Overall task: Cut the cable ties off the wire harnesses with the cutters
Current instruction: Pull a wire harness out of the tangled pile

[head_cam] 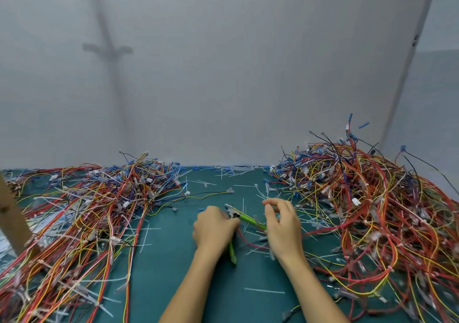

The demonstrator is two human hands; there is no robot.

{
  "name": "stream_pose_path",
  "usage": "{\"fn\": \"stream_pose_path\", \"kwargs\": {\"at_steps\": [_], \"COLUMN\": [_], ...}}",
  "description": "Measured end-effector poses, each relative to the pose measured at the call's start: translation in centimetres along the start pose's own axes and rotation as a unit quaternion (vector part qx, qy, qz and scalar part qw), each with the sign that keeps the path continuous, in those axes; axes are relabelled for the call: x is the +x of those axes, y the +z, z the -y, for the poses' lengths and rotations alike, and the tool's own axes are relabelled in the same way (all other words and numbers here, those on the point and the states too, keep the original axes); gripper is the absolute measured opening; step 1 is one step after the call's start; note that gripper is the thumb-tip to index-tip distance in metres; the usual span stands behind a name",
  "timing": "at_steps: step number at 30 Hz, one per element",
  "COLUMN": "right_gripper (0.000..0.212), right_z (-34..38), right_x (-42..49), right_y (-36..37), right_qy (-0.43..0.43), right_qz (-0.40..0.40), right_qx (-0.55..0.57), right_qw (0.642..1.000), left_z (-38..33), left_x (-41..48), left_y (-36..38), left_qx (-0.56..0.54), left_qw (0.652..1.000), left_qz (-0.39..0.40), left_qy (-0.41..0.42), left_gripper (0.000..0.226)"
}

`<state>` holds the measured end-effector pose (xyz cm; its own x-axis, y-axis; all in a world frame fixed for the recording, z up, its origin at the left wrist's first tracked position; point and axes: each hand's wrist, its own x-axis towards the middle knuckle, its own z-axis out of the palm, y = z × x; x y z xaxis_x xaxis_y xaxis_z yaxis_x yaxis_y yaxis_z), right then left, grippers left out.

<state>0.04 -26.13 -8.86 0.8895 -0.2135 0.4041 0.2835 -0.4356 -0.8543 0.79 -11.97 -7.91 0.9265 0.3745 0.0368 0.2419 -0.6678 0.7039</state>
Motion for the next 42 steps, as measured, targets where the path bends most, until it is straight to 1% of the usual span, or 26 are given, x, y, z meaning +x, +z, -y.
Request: {"fn": "stream_pose_path", "kwargs": {"at_steps": [3,5,7,10,13,15,18,20,22,24,27,29,31,33,34,35,36,38,40,41,42], "right_gripper": [0.014,0.012,0.012,0.017,0.021,0.022,0.024,0.03,0.043,0.054,0.057,0.055,0.052,0.049,0.048,0.045,0.042,0.039,0.038,0.037,0.039], "right_z": [-0.3,-0.6,-0.9,-1.1,-0.9,-0.7,-0.4,-0.5,-0.7,-0.7,-0.6,-0.2,0.0,-0.1,-0.2,-0.3,-0.4,-0.3,-0.1,0.0,0.0], "right_x": [0.0,0.1,0.2,0.2,0.2,0.2,0.3,0.5,0.9,1.0,1.0,0.9,0.9,0.9,1.0,1.0,1.0,1.1,1.1,1.1,1.0], "right_y": [0.4,0.4,0.1,0.0,0.0,-0.2,-0.6,-1.1,-1.6,-2.1,-2.2,-2.1,-2.2,-2.5,-2.7,-2.9,-3.1,-3.4,-3.6,-3.7,-3.9], "right_qy": [0.013,0.033,0.049,0.066,0.068,0.065,0.066,0.069,0.069,0.069,0.043,0.034,0.041,0.052,0.058,0.065,0.072,0.1,0.13,0.136,0.141], "right_qz": [0.03,0.026,0.028,0.055,0.04,0.019,-0.015,-0.009,0.012,0.016,0.004,-0.027,-0.082,-0.123,-0.13,-0.129,-0.117,-0.059,0.0,0.015,0.023], "right_qx": [-0.037,-0.062,-0.112,-0.212,-0.27,-0.294,-0.313,-0.33,-0.328,-0.295,-0.263,-0.23,-0.173,-0.16,-0.192,-0.247,-0.316,-0.428,-0.485,-0.503,-0.517], "right_qw": [0.999,0.997,0.992,0.973,0.96,0.953,0.947,0.941,0.942,0.953,0.964,0.972,0.981,0.978,0.971,0.958,0.939,0.896,0.865,0.854,0.844], "left_z": [1.0,1.3,1.5,1.5,1.4,1.3,0.8,0.7,0.9,1.2,1.4,1.4,1.4,1.4,1.4,1.5,1.7,2.1,2.4,2.6,2.7], "left_x": [0.7,1.0,1.2,1.4,1.4,1.3,1.1,1.2,1.4,1.5,1.3,1.2,1.2,1.3,1.4,1.6,1.7,1.9,2.2,2.3,2.3], "left_y": [-0.9,-1.0,-0.9,-0.9,-0.9,-0.7,-0.4,-0.6,-1.1,-1.7,-2.2,-2.4,-2.5,-2.4,-2.4,-2.3,-2.4,-2.6,-3.0,-3.1,-3.2], "left_qx": [-0.071,-0.1,-0.13,-0.206,-0.283,-0.299,-0.283,-0.271,-0.276,-0.282,-0.276,-0.261,-0.245,-0.207,-0.173,-0.136,-0.111,-0.103,-0.098,-0.09,-0.083], "left_qw": [0.997,0.994,0.991,0.978,0.956,0.95,0.955,0.959,0.958,0.954,0.951,0.951,0.95,0.962,0.974,0.984,0.991,0.995,0.995,0.995,0.996], "left_qz": [-0.009,-0.022,-0.029,0.002,0.048,0.064,0.07,0.073,0.081,0.099,0.136,0.162,0.187,0.174,0.146,0.108,0.069,0.015,-0.012,-0.018,-0.018], "left_qy": [-0.032,-0.036,-0.033,-0.035,-0.058,-0.065,-0.05,-0.035,-0.017,0.008,0.035,0.044,0.046,0.037,0.031,0.024,0.015,-0.004,-0.022,-0.029,-0.033], "left_gripper": [0.017,0.016,0.016,0.017,0.026,0.03,0.03,0.027,0.017,0.012,0.013,0.024,0.031,0.022,0.015,0.011,0.012,0.016,0.019,0.02,0.02]}}
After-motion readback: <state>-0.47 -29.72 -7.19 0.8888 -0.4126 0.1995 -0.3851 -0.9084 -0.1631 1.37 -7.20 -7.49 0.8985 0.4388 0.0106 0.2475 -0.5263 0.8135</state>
